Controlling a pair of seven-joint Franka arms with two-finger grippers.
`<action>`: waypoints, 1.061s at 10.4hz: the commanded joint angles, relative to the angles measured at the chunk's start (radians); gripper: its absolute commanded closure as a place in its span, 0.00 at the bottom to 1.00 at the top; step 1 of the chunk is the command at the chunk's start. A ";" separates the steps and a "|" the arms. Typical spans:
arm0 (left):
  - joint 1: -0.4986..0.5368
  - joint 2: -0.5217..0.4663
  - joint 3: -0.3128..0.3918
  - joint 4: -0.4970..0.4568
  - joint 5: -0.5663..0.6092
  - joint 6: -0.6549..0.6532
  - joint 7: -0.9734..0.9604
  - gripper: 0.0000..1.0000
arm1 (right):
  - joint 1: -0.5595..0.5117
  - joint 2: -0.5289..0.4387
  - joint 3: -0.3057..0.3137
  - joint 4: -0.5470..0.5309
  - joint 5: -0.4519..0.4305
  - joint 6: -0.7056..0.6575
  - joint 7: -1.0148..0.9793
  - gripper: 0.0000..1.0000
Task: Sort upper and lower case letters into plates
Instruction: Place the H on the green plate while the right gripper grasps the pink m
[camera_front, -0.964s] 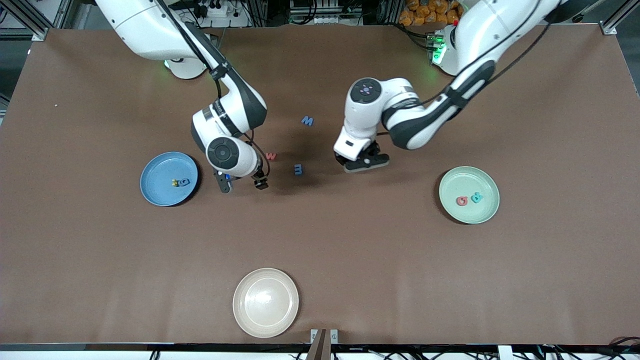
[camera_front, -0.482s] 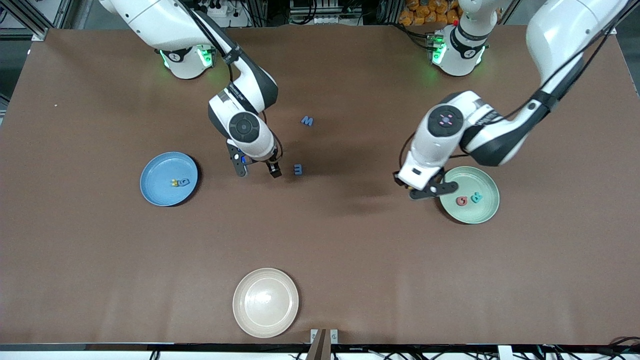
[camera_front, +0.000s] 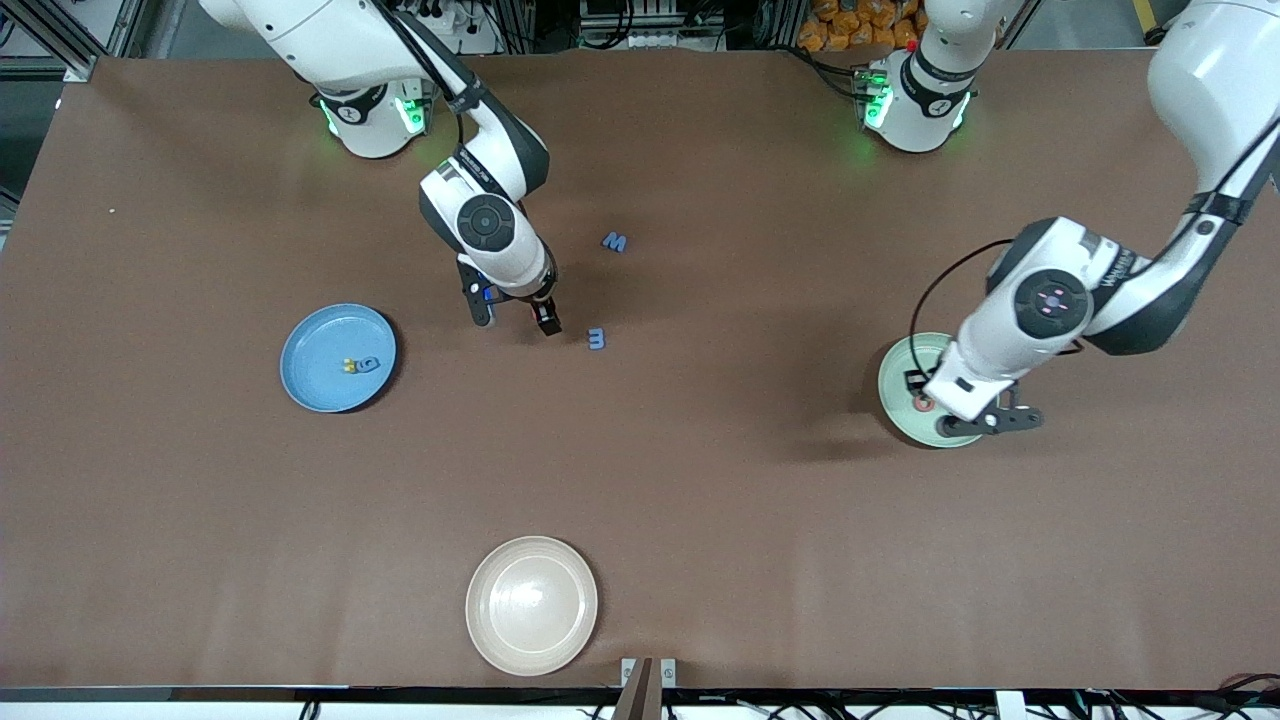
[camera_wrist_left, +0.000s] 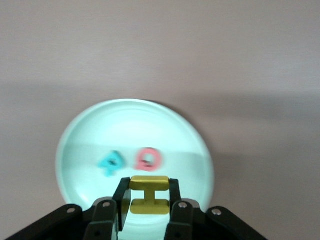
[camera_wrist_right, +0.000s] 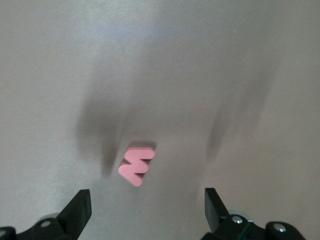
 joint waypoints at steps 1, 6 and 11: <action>-0.004 0.007 0.067 0.016 -0.023 -0.005 0.088 1.00 | -0.031 -0.048 0.022 -0.063 -0.015 0.039 0.034 0.00; -0.015 0.040 0.101 0.031 -0.024 -0.004 0.083 0.81 | -0.058 -0.025 0.021 -0.080 -0.037 0.111 0.043 0.00; -0.020 0.027 0.089 0.019 -0.044 -0.013 0.080 0.00 | -0.061 0.011 0.022 -0.078 -0.037 0.154 0.045 0.01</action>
